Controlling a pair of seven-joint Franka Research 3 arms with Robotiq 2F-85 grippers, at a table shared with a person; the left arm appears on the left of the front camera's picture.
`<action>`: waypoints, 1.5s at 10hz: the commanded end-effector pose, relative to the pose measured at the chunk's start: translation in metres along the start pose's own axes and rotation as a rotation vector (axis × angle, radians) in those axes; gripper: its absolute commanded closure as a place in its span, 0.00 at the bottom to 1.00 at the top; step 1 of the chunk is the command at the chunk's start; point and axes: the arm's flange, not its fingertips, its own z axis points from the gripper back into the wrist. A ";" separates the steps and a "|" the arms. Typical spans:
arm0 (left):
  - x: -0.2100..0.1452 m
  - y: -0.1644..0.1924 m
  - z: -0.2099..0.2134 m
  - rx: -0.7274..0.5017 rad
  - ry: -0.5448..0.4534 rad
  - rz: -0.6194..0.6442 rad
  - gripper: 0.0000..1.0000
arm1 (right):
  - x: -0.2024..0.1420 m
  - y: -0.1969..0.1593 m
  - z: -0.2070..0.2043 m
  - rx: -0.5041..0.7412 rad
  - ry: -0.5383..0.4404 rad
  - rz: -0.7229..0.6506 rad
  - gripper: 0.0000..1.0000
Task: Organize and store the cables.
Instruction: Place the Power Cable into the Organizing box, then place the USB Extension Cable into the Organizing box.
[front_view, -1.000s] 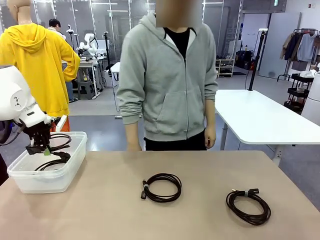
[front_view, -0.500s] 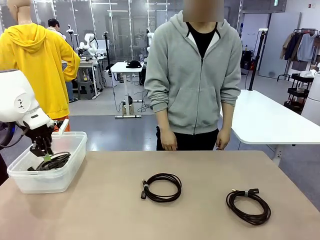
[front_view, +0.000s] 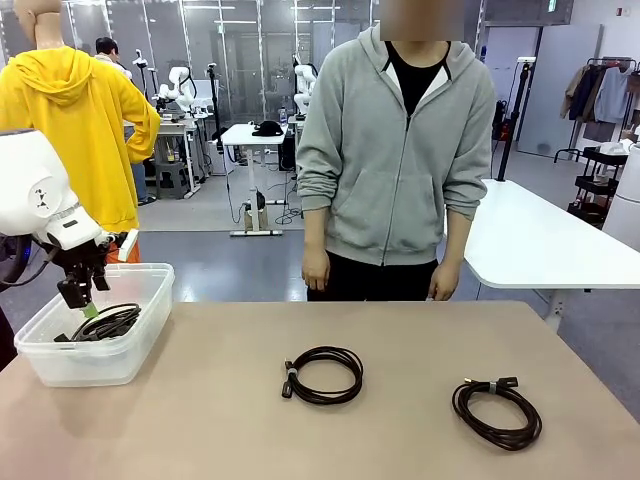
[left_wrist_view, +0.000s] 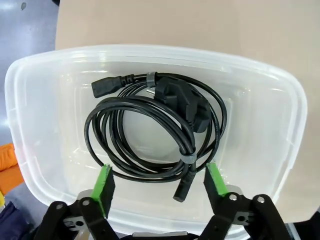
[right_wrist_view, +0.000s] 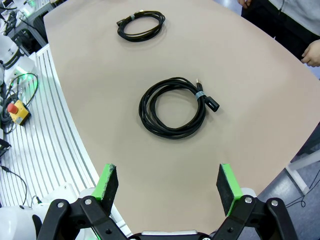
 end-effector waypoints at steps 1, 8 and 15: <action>0.003 -0.002 0.008 -0.031 0.010 -0.002 0.00 | -0.001 0.000 0.000 0.001 -0.019 0.017 0.00; 0.002 -0.001 0.001 -0.005 -0.001 -0.004 0.02 | -0.001 0.000 0.000 0.001 -0.019 0.017 0.00; 0.002 -0.001 0.001 -0.005 -0.001 -0.004 0.02 | -0.001 0.000 0.000 0.001 -0.019 0.017 0.00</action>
